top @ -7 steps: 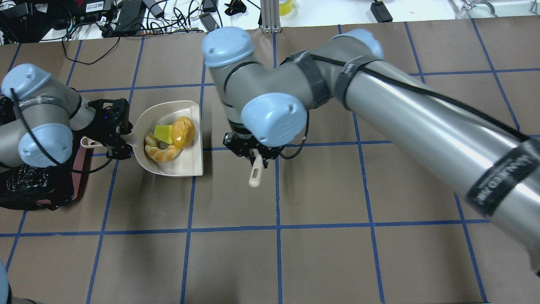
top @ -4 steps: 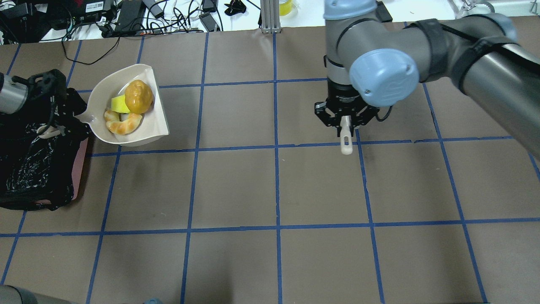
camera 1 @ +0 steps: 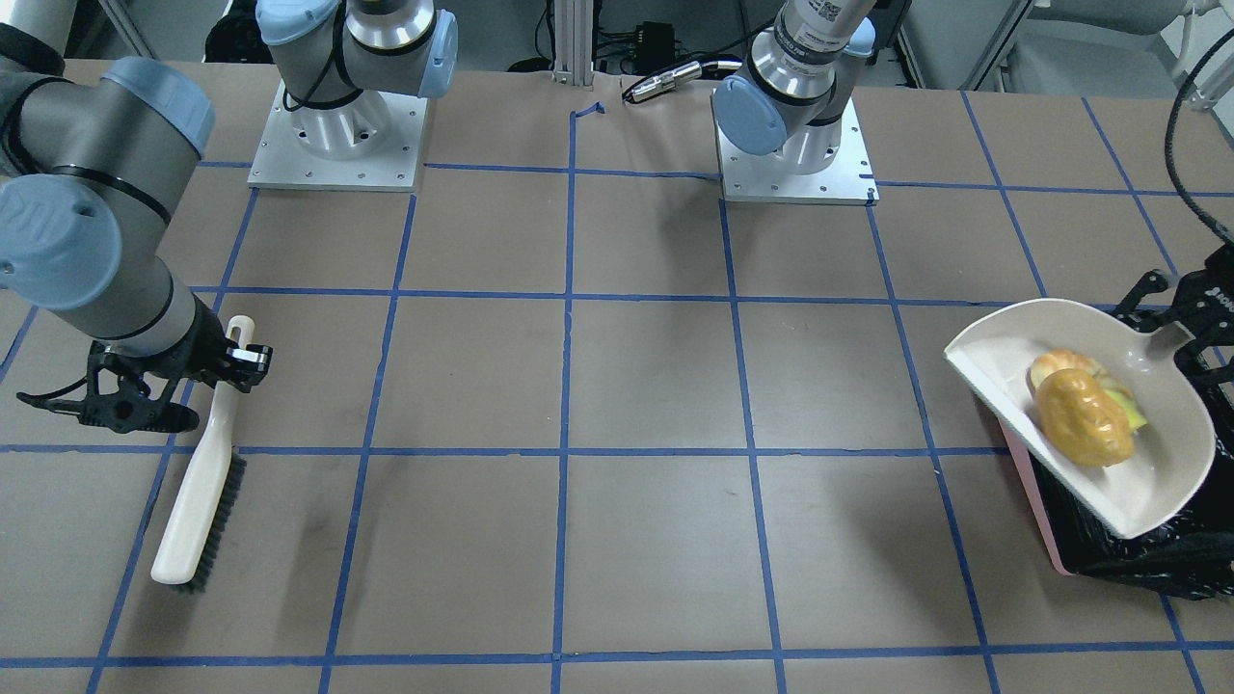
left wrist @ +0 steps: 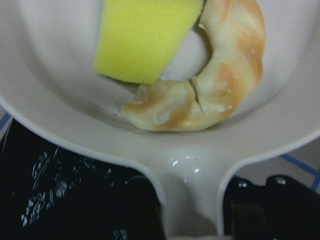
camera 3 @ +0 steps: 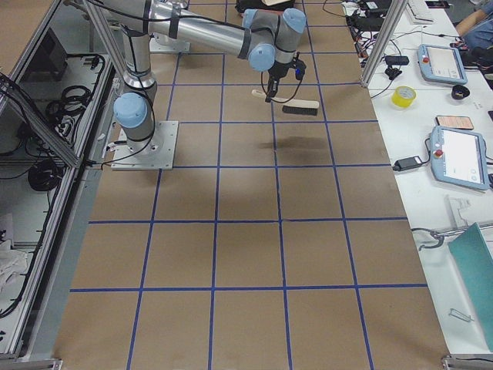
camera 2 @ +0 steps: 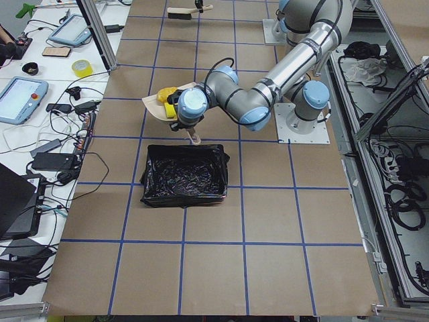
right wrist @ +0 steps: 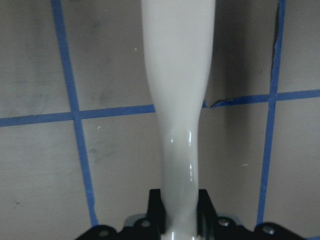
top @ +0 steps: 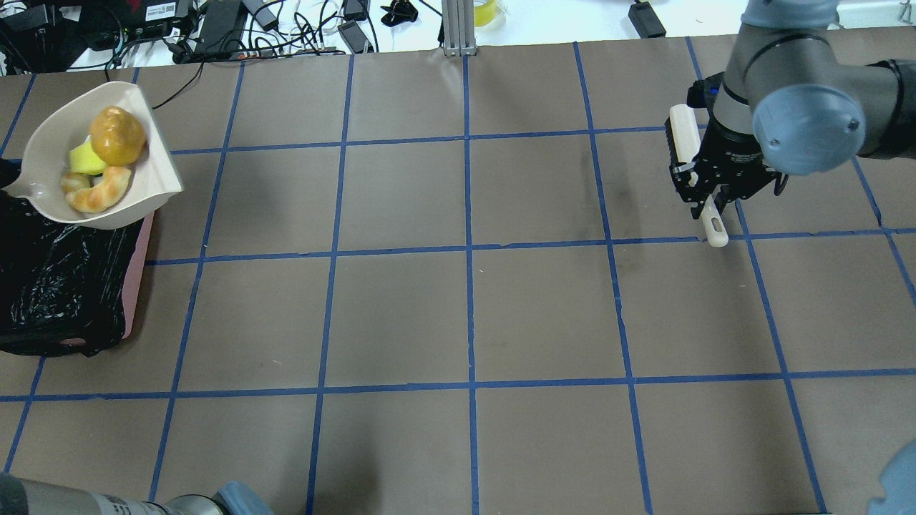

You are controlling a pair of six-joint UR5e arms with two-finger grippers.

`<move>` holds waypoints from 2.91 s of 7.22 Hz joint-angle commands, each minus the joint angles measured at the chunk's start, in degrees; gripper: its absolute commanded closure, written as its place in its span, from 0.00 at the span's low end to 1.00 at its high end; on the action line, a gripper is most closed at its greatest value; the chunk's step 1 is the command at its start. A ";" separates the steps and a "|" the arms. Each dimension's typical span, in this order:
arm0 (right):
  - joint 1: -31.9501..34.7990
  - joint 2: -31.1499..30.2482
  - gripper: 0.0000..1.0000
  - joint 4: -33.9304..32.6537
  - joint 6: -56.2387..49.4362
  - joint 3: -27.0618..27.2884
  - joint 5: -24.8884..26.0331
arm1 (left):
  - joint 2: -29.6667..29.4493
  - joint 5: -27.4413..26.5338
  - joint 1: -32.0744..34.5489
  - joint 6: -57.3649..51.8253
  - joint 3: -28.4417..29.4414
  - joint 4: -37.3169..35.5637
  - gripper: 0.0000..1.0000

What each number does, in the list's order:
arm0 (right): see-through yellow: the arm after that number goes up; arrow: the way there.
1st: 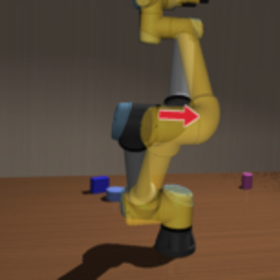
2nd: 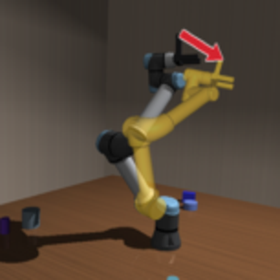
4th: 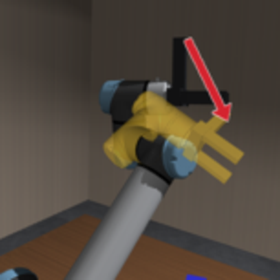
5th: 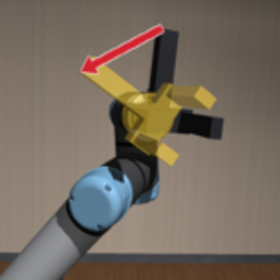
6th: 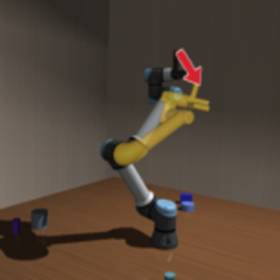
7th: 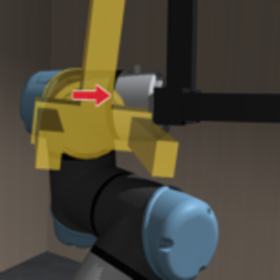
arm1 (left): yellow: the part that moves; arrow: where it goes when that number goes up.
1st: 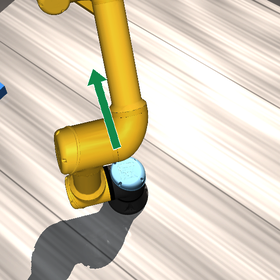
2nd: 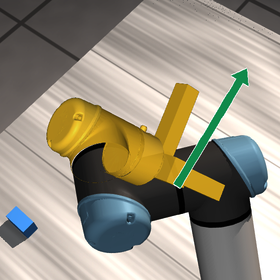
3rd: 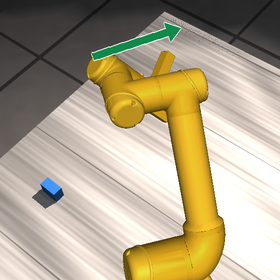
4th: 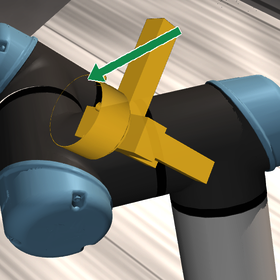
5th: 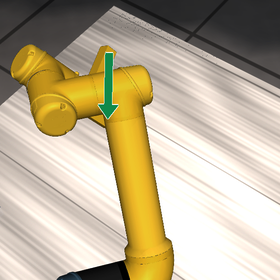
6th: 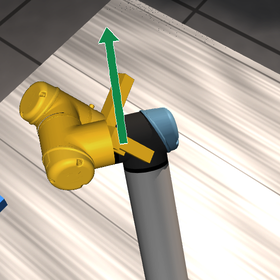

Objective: Sweep and dump trash into bin
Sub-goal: 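Carry the dustpan over the black bin with the left gripper while the right withdraws, then tilt the dustpan over the black bin with the left gripper to dump contents, then lift the empty dustpan back with the left gripper while the right sets down the brush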

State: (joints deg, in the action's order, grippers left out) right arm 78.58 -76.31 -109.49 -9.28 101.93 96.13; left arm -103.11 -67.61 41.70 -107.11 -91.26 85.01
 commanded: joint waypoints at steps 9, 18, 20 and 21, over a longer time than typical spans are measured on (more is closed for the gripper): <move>-8.44 6.52 1.00 -12.85 -11.20 3.80 0.46 | -4.72 -41.99 -0.09 -4.67 11.19 -13.35 1.00; -8.44 6.70 0.37 -12.32 -11.99 3.10 0.29 | -4.38 -38.56 8.13 -17.25 11.36 -16.29 1.00; -8.35 6.01 0.08 -11.54 -11.99 1.79 -0.24 | -5.34 -27.10 13.47 -17.08 11.36 -15.32 1.00; -8.44 3.83 0.00 -7.70 -11.91 1.17 -0.50 | -5.43 -21.66 17.50 -16.29 11.10 -14.36 1.00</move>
State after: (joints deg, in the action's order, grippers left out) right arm 70.16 -70.68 -120.27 -21.23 103.93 95.99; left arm -108.27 -96.10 54.99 -124.03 -79.94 69.70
